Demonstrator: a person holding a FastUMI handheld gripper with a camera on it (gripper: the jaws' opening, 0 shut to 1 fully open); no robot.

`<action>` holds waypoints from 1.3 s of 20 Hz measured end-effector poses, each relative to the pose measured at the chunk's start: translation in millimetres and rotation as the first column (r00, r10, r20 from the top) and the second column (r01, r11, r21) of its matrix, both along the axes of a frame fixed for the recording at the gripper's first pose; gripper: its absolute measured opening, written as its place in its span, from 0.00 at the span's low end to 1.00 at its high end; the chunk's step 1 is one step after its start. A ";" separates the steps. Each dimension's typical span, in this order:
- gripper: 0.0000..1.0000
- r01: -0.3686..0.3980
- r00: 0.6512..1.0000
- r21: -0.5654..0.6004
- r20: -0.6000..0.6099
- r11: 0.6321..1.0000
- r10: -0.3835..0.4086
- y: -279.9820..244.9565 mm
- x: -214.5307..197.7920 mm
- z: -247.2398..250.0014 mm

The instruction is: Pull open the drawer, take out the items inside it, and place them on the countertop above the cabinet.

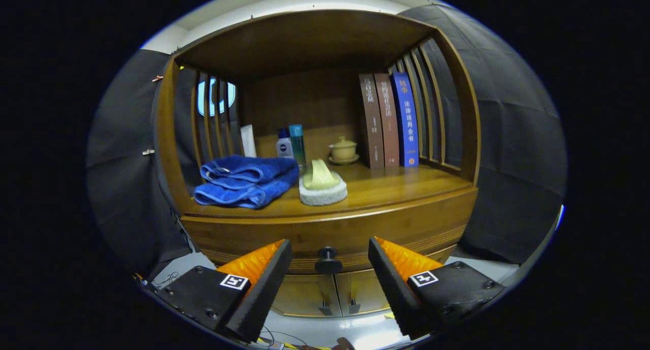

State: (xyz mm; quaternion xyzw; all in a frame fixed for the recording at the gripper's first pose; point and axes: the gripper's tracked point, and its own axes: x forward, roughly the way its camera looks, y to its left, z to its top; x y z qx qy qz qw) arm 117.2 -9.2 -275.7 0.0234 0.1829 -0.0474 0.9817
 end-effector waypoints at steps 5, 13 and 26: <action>0.99 -0.048 0.992 -0.054 0.116 0.997 0.054 16.1 -14.9 109.5; 0.98 -0.097 0.961 -0.018 0.258 0.995 0.099 39.9 -43.3 235.9; 0.98 -0.085 0.952 -0.069 0.289 0.994 0.102 34.4 -77.7 258.9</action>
